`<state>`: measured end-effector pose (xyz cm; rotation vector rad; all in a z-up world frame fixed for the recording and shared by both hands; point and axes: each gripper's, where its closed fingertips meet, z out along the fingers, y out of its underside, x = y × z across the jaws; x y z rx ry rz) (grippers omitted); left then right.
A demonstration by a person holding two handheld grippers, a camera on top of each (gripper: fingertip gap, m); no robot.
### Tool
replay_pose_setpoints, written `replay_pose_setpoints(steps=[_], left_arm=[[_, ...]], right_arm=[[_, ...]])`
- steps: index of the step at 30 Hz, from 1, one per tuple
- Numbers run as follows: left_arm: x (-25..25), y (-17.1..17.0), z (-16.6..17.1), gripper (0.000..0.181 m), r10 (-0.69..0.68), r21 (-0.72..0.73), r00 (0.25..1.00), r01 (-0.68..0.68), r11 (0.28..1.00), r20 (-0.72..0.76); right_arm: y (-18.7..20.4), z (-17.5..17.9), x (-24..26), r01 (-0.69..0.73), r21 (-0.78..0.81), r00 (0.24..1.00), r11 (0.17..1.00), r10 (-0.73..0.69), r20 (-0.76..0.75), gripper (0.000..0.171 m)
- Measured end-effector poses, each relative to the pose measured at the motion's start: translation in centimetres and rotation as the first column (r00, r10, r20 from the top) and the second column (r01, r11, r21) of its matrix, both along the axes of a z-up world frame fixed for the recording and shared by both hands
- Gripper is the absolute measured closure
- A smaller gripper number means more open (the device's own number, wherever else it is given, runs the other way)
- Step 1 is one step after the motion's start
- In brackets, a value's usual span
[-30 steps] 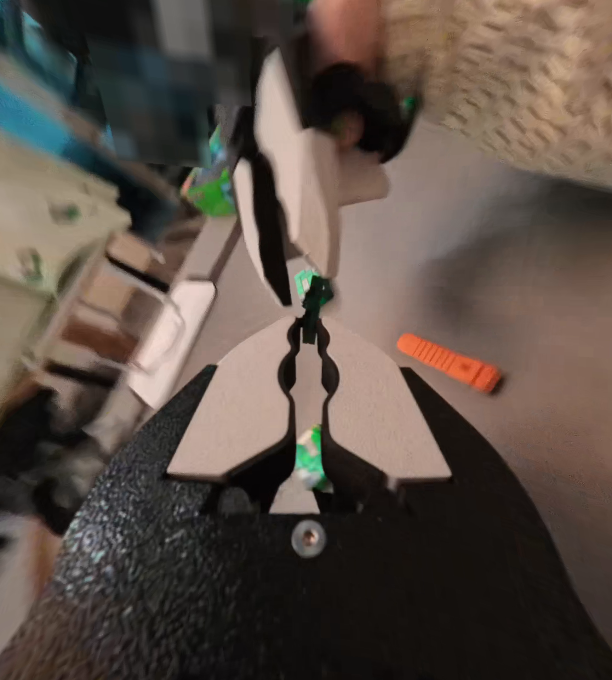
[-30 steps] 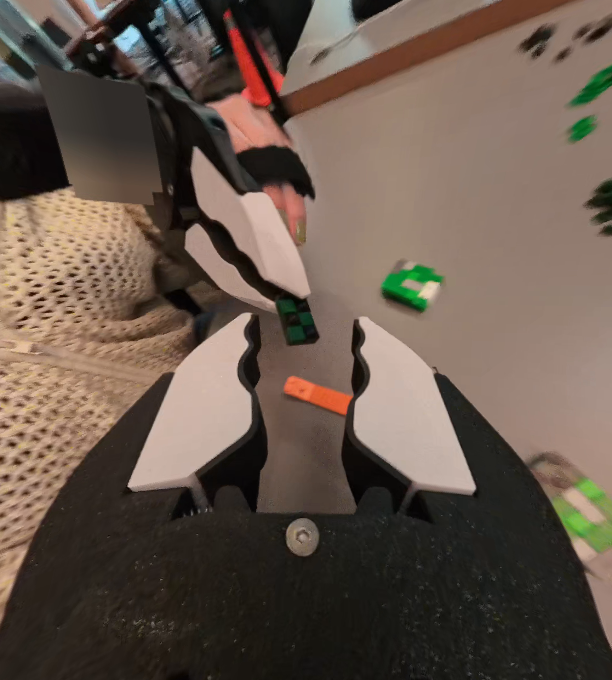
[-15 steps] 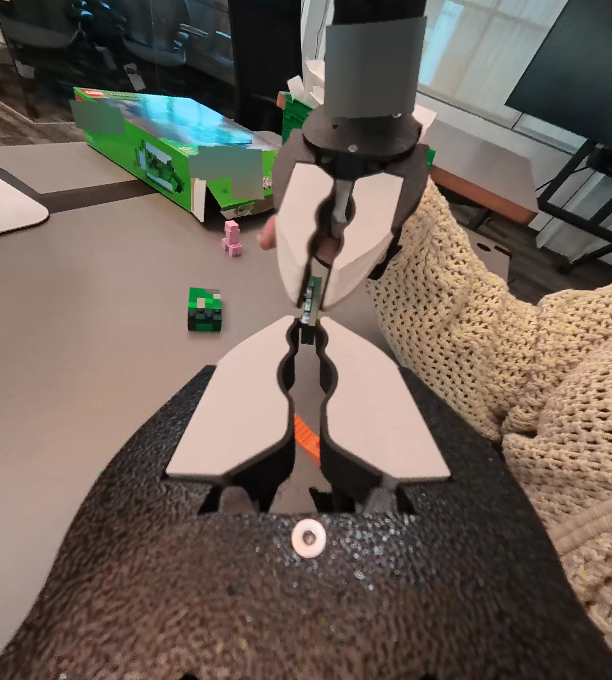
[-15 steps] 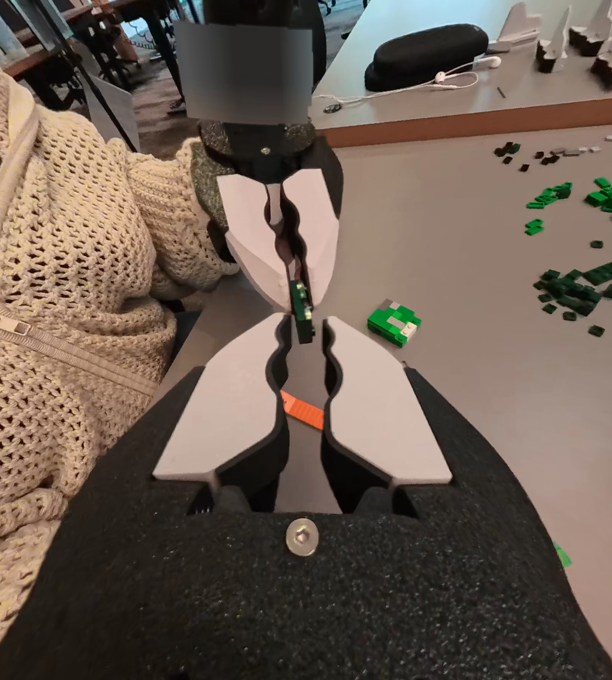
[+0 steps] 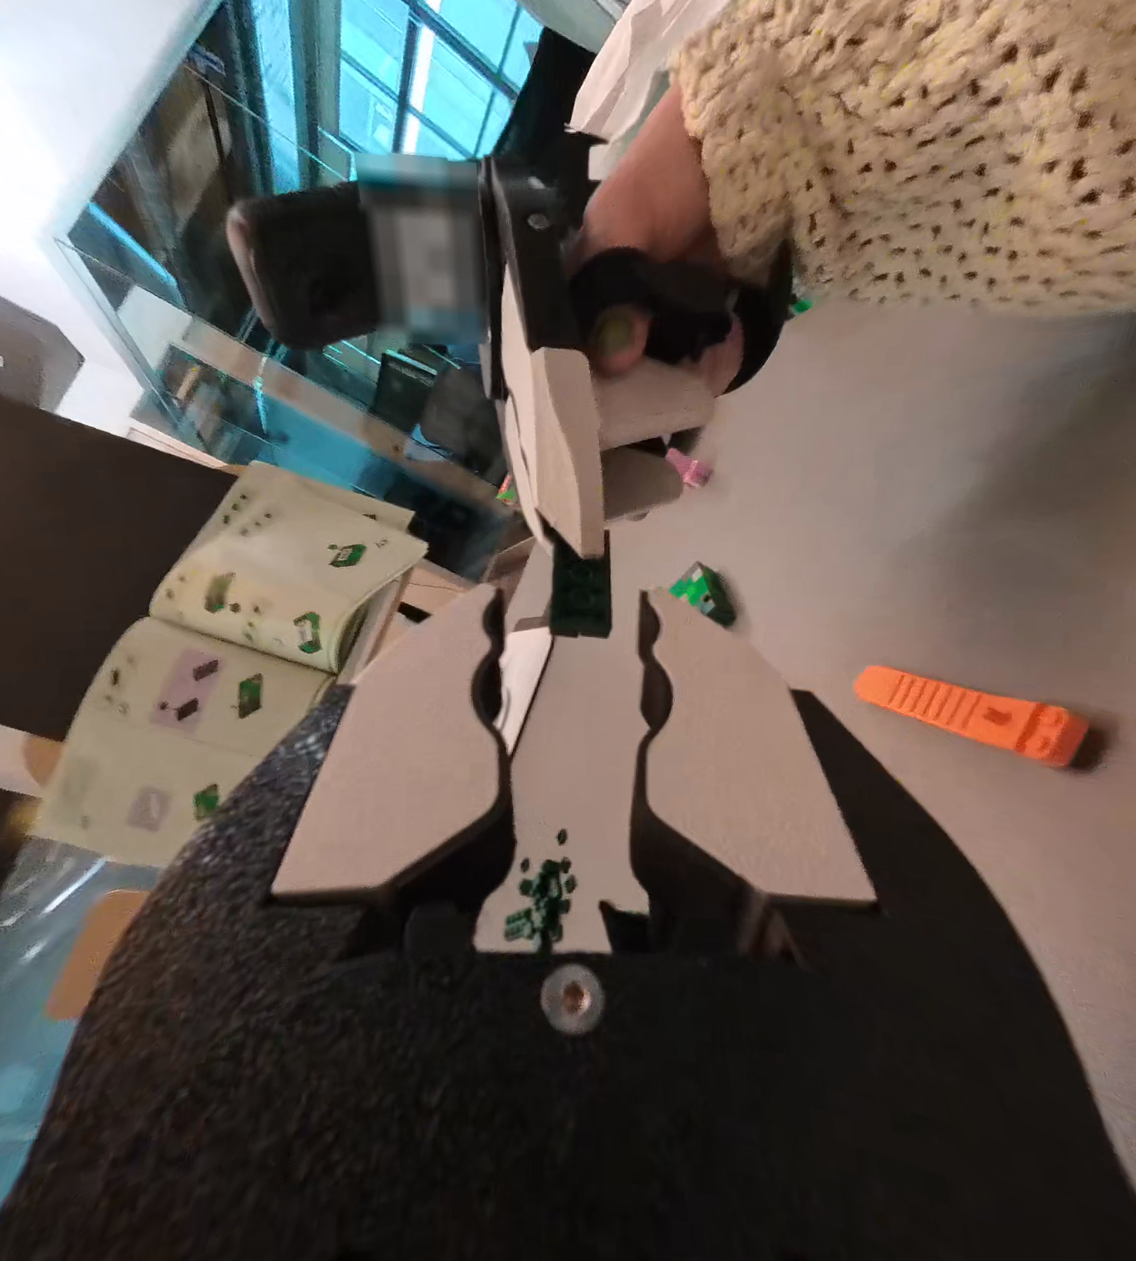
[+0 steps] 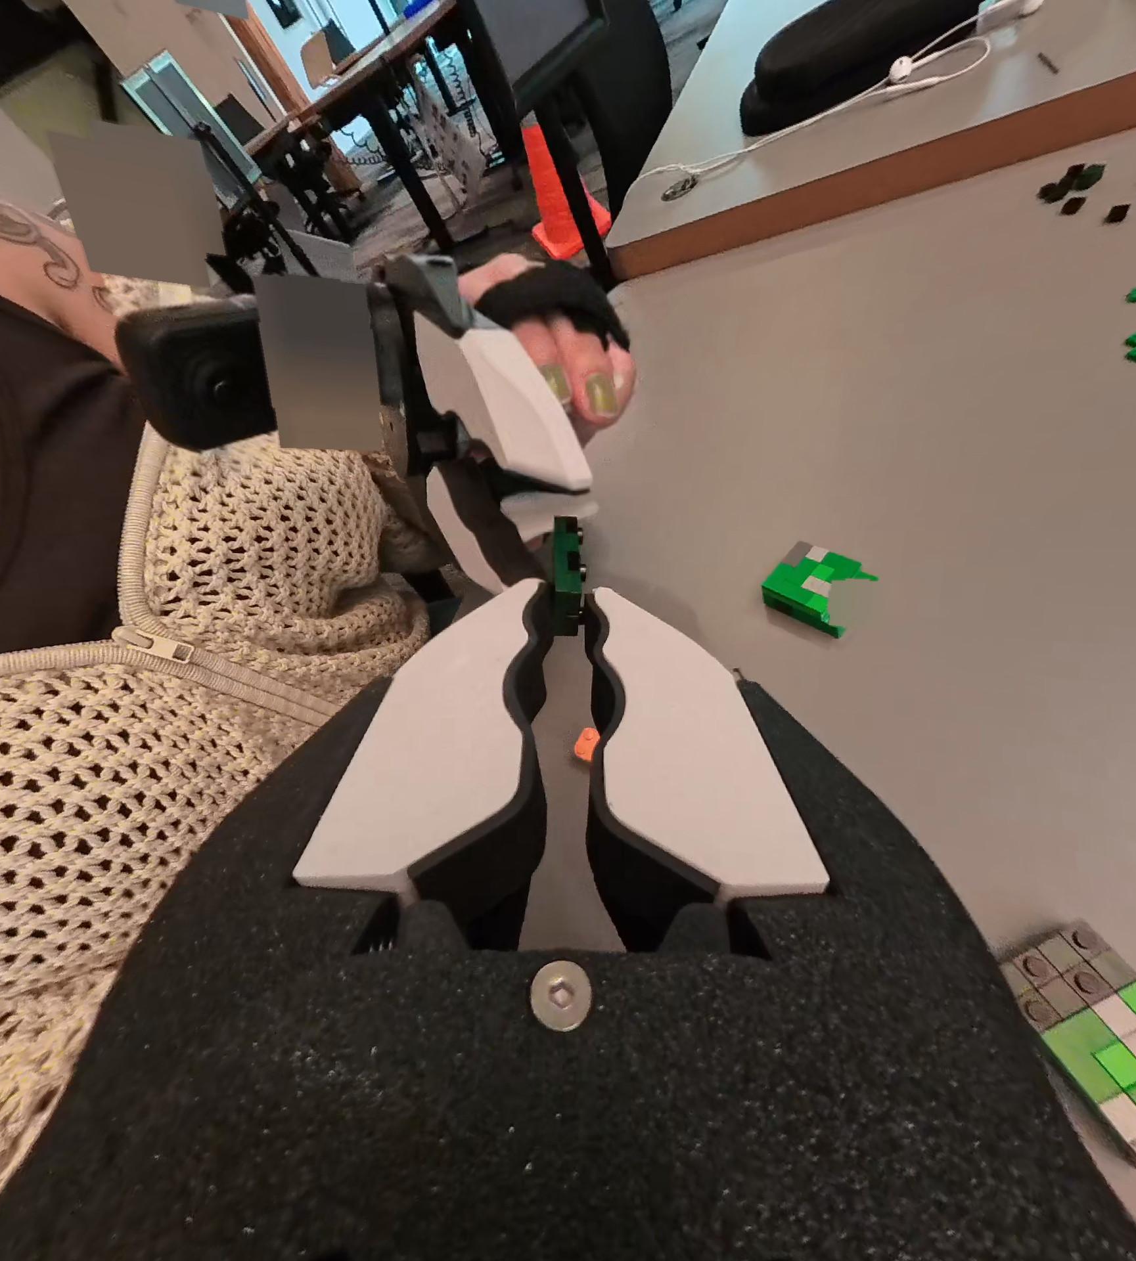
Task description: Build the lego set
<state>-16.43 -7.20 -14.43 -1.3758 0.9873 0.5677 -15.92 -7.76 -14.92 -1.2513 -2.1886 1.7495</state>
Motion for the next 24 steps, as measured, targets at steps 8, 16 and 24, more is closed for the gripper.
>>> replay_pose_setpoints(steps=[8, 16, 24], left_arm=[[-2.3, 1.2, -0.1, 0.164, 0.119, -0.026, 0.992, -0.118, 0.993, 0.051], [-10.8, 4.6, -1.0, 0.164, 0.202, -0.075, 0.877, -0.189, 0.979, 0.436], [-10.9, 4.3, -2.7, 0.164, 0.107, -0.107, 0.845, -0.059, 0.992, 0.524]], right_arm=[[2.7, -0.2, -1.6, 0.189, 0.045, 0.981, 0.981, -0.187, -0.048, 0.14], [14.1, -8.2, 0.7, 0.398, 0.49, 0.917, 0.776, -0.353, -0.187, 0.116], [14.4, -11.8, -0.5, -0.11, 0.798, 0.993, 0.593, 0.022, 0.12, 0.11]])
